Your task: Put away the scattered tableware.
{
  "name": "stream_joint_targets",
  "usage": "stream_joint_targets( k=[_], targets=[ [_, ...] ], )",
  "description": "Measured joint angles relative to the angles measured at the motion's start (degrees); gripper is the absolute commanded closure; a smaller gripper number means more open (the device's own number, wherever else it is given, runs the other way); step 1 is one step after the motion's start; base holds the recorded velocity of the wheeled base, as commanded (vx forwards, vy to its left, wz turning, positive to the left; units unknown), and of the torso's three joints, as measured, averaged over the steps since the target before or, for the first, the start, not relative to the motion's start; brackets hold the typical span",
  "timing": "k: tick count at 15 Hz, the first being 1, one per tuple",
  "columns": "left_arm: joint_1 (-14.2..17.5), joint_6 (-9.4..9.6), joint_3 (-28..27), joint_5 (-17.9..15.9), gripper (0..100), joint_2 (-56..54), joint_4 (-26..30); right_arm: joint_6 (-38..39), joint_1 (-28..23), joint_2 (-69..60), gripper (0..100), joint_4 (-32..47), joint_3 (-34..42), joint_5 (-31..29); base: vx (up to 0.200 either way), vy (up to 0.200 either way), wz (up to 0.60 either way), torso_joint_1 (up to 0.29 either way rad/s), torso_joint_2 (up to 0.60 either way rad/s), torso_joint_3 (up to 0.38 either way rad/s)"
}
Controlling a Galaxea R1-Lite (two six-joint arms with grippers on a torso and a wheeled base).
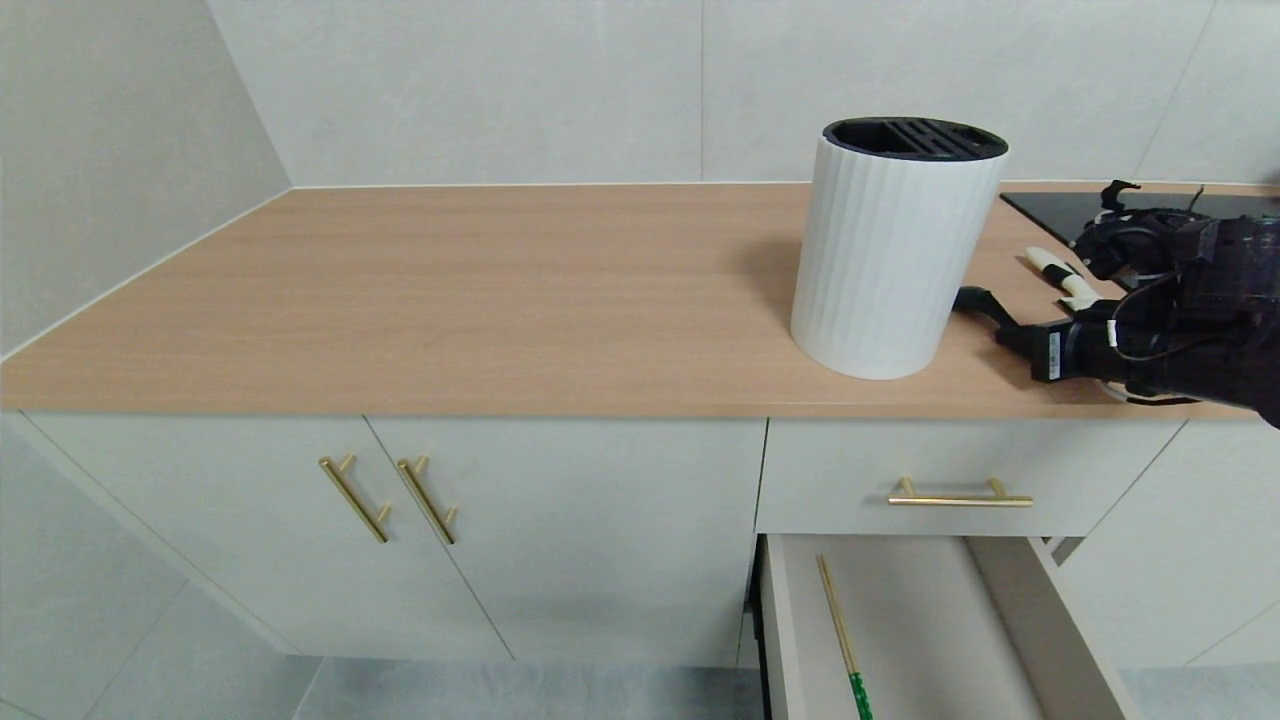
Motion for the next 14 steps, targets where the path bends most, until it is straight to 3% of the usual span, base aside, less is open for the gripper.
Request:
stream_joint_targets(
  k=[7, 14],
  targets=[
    [0.00, 0.00, 0.00, -0.02, 0, 0.00, 0.00, 8.90, 2.11, -9.24, 100, 8.48, 2.78, -4.16, 0.000, 0.000, 0.00, 0.000, 0.00, 0.000],
    [0.00, 0.00, 0.00, 0.00, 0, 0.00, 0.00, 4.77, 2.15, -31.61, 100, 14.70, 17.58, -4.33, 0.000, 0.000, 0.00, 0.000, 0.00, 0.000]
  ],
)
